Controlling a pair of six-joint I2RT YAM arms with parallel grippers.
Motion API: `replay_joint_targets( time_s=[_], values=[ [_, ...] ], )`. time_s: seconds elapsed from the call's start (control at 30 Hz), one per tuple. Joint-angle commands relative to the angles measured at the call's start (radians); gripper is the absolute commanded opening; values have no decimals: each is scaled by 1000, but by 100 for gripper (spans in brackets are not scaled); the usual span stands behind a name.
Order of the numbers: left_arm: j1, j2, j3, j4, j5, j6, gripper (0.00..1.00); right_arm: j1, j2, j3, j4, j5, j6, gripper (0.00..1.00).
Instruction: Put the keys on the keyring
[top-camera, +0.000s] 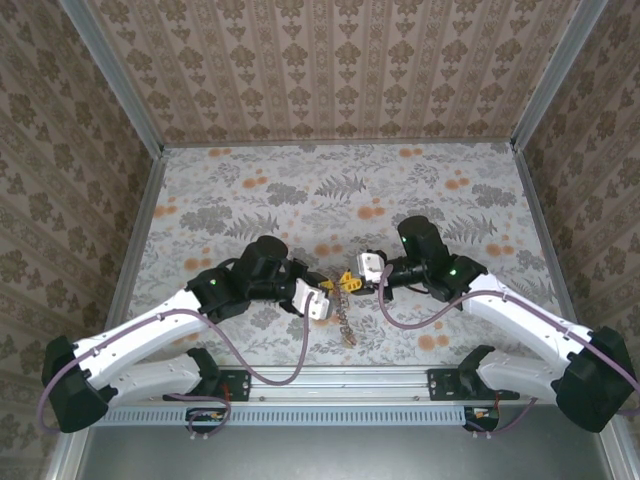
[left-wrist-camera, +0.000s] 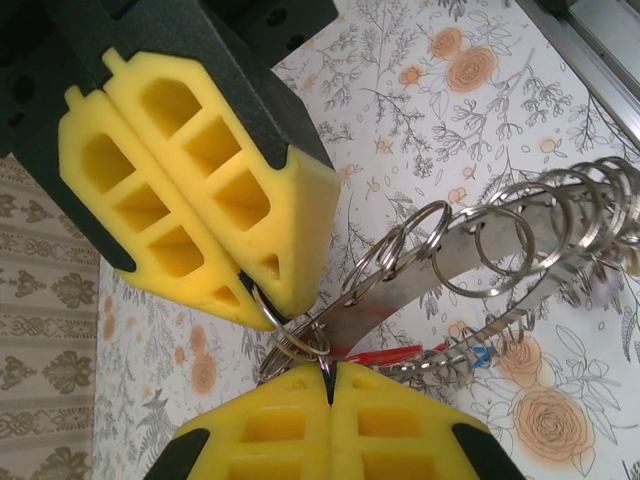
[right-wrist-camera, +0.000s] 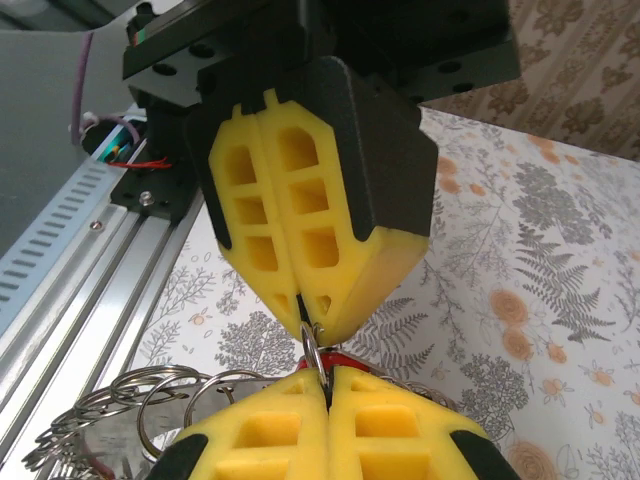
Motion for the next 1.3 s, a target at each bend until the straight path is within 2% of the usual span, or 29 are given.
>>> replay_joint_targets(
  time_s=[0.0,0.13,0.2,0.3,0.43,0.9,1.0,1.27],
  values=[
    [-3,8,-38,39,62,-83,0,-14,-44,-18,194,14,71,0],
    [26,13,-55,115,72,-196,1,-23,-63,-52,300,42,153,0],
    [47,22,-52,137,80,-263,13,-31,-69,-67,349,46,195,0],
    [66,24,-46,159,117,-317,25,-33,-75,-89,403,67,234,0],
    [83,12,-47,202,158,-377,34,-33,-75,-115,461,99,262,0],
    [194,-42,-104,387,211,-651,37,-33,-67,-168,608,159,347,0],
    [201,-41,-103,401,232,-683,37,-33,-61,-192,677,194,388,0],
    [212,3,-71,417,259,-742,40,-33,-43,-198,711,178,401,0]
  ],
)
